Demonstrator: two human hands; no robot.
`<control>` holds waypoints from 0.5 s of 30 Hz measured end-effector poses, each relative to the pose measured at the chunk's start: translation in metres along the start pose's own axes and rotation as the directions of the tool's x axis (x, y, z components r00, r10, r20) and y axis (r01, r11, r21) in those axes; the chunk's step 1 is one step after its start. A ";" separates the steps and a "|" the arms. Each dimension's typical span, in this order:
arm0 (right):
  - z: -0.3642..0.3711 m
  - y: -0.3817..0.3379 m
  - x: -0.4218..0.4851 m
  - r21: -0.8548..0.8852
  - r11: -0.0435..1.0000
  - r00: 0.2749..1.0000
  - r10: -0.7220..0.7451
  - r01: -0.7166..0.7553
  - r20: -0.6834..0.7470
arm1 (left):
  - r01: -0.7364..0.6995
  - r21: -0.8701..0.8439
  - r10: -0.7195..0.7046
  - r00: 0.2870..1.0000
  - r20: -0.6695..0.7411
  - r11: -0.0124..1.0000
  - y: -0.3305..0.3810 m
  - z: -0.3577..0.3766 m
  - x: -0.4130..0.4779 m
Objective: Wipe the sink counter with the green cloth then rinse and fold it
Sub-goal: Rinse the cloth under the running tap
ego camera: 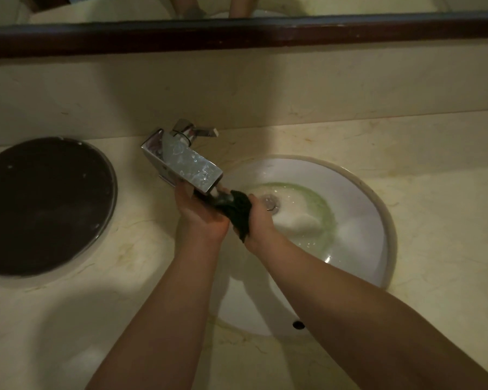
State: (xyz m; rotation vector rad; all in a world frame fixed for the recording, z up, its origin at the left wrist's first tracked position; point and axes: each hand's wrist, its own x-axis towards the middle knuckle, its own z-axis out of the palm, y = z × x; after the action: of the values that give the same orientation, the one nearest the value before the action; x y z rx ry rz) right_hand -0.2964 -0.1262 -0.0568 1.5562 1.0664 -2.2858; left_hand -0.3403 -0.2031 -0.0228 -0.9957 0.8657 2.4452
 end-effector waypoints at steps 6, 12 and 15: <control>-0.001 0.021 -0.002 0.259 0.961 0.996 0.086 -0.093 0.039 | 0.023 0.227 -0.056 0.988 0.142 0.974 0.006 -0.012 0.000; 0.005 0.030 -0.003 0.162 0.977 0.987 0.120 -0.136 0.107 | -0.076 0.402 0.051 0.996 0.074 0.912 0.005 -0.012 0.004; 0.007 0.022 -0.004 0.290 0.951 0.985 0.065 -0.110 0.160 | -0.126 0.395 0.090 0.990 0.110 0.910 0.003 -0.013 0.002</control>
State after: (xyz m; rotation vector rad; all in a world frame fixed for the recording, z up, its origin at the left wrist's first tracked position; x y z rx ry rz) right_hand -0.2889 -0.1474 -0.0623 1.4655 0.6249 -2.5450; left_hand -0.3372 -0.2141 -0.0304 -0.6979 1.3538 2.2412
